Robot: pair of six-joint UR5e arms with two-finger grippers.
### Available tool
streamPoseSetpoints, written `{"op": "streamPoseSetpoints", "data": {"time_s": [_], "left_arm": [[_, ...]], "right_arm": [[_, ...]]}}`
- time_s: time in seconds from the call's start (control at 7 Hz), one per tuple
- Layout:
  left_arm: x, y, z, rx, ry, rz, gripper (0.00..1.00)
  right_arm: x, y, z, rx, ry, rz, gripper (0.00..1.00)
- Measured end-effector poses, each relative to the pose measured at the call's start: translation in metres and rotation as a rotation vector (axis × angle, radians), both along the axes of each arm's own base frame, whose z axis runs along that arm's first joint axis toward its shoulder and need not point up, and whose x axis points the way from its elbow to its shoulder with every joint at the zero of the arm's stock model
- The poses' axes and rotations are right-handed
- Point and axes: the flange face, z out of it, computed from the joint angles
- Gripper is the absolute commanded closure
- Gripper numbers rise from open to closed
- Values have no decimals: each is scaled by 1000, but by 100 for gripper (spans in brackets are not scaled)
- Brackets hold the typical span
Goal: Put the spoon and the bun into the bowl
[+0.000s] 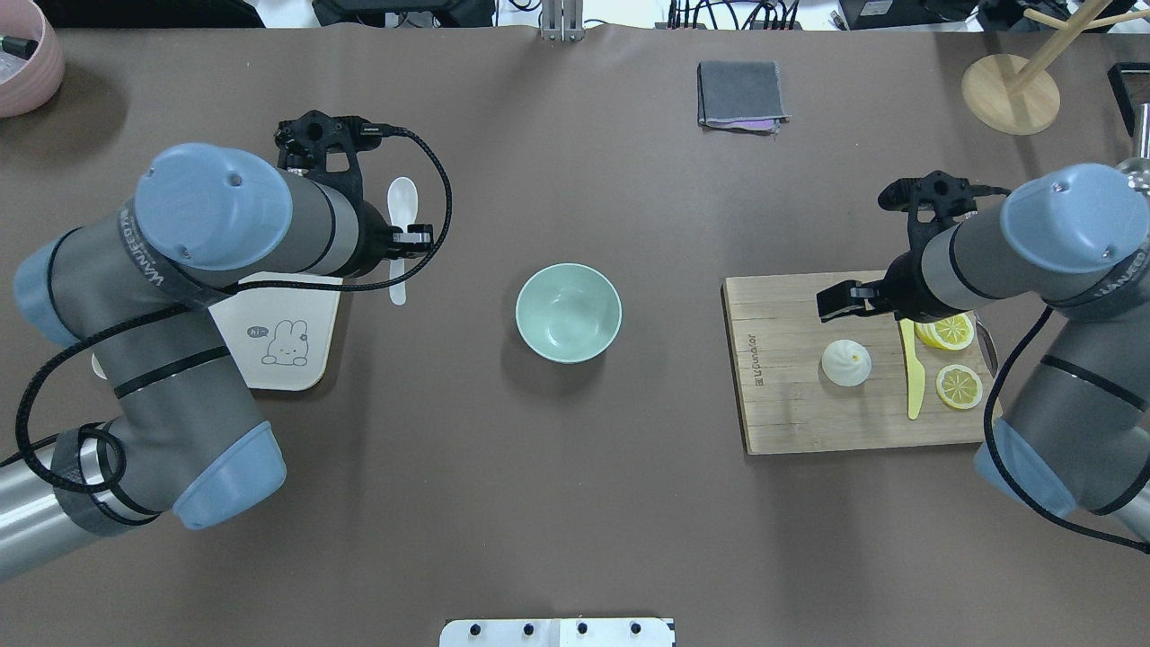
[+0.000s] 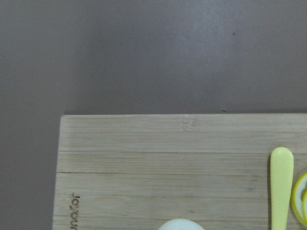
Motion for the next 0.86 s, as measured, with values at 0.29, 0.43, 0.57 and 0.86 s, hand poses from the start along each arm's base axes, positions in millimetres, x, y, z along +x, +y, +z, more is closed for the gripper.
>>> {"op": "streamPoseSetpoints", "data": {"time_s": [0.29,0.43,0.57,0.86], "left_arm": [[14,-6,-15,-8,9,-3,100],[19,-6,-17,-9,10,0,100],[21,-6,-19,-8,11,2,100],[23,-7,-19,-3,10,7,100]], "right_arm": [[-11,8,25,-22,48,-3,13],[-17,12,29,-28,57,-9,18],[-25,18,32,-29,66,-17,37],[-37,25,37,-29,82,-22,100]]}}
